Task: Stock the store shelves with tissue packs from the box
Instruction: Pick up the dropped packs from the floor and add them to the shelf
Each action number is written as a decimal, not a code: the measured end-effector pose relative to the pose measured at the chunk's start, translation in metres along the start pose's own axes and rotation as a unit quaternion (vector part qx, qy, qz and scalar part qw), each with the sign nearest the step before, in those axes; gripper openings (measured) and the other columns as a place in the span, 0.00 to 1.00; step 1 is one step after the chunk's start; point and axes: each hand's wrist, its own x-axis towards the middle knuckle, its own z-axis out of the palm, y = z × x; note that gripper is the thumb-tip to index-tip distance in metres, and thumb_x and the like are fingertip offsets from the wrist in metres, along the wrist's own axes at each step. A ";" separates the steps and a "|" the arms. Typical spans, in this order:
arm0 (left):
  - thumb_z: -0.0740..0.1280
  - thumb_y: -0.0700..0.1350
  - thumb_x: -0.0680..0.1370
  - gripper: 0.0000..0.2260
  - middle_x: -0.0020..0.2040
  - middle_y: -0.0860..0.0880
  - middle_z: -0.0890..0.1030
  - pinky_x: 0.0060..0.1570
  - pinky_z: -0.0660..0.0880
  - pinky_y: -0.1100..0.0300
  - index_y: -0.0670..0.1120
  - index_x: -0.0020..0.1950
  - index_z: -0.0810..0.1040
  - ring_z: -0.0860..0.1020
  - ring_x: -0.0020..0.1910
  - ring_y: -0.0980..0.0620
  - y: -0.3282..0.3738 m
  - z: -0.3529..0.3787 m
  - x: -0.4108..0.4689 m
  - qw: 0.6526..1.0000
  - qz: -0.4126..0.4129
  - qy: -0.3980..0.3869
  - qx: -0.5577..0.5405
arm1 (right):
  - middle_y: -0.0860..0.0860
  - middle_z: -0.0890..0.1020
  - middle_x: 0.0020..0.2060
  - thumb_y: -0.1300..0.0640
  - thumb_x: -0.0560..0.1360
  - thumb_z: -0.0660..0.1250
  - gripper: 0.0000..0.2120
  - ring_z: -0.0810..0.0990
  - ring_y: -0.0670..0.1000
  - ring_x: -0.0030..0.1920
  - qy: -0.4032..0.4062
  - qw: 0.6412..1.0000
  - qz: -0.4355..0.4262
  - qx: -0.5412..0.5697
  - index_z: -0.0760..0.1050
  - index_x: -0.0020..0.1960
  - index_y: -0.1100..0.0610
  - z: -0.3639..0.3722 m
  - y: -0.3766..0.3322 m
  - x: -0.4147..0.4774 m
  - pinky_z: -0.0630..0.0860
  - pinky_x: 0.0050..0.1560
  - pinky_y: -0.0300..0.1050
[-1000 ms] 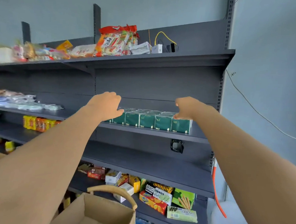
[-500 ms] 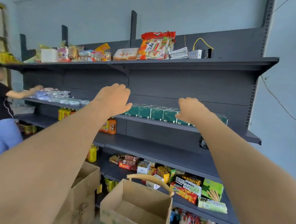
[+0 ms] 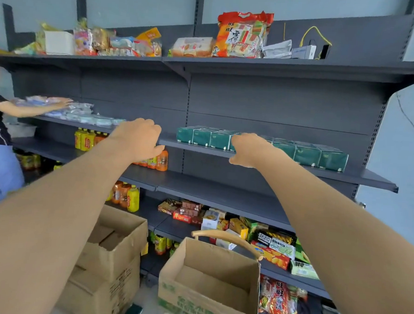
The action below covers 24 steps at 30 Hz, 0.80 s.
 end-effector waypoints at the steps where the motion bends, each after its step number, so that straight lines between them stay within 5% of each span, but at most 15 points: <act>1: 0.58 0.54 0.80 0.17 0.54 0.45 0.75 0.50 0.75 0.52 0.43 0.60 0.72 0.74 0.54 0.47 -0.010 0.013 0.007 1.000 0.004 -0.008 0.005 | 0.54 0.73 0.41 0.56 0.76 0.62 0.08 0.73 0.58 0.49 -0.011 1.000 0.007 0.006 0.68 0.50 0.61 0.008 -0.004 0.013 0.69 0.44 0.46; 6: 0.58 0.54 0.80 0.18 0.55 0.44 0.75 0.49 0.74 0.50 0.42 0.60 0.71 0.73 0.57 0.46 -0.059 0.078 0.046 0.998 0.019 -0.056 0.014 | 0.59 0.77 0.55 0.54 0.77 0.63 0.18 0.75 0.59 0.53 -0.031 0.998 0.037 0.038 0.70 0.62 0.63 0.049 -0.027 0.088 0.70 0.46 0.46; 18: 0.59 0.55 0.80 0.17 0.55 0.46 0.76 0.47 0.75 0.52 0.43 0.59 0.73 0.75 0.55 0.46 -0.138 0.225 0.115 0.994 0.070 -0.075 -0.036 | 0.59 0.76 0.59 0.50 0.76 0.64 0.22 0.74 0.60 0.59 -0.086 0.989 0.072 0.098 0.69 0.64 0.63 0.129 -0.097 0.221 0.74 0.59 0.54; 24: 0.59 0.55 0.80 0.19 0.59 0.45 0.74 0.49 0.74 0.51 0.43 0.63 0.71 0.73 0.59 0.45 -0.170 0.315 0.160 0.985 0.133 -0.073 -0.087 | 0.58 0.74 0.62 0.49 0.77 0.65 0.24 0.73 0.59 0.61 -0.140 0.975 0.129 0.117 0.67 0.67 0.61 0.190 -0.148 0.275 0.73 0.58 0.50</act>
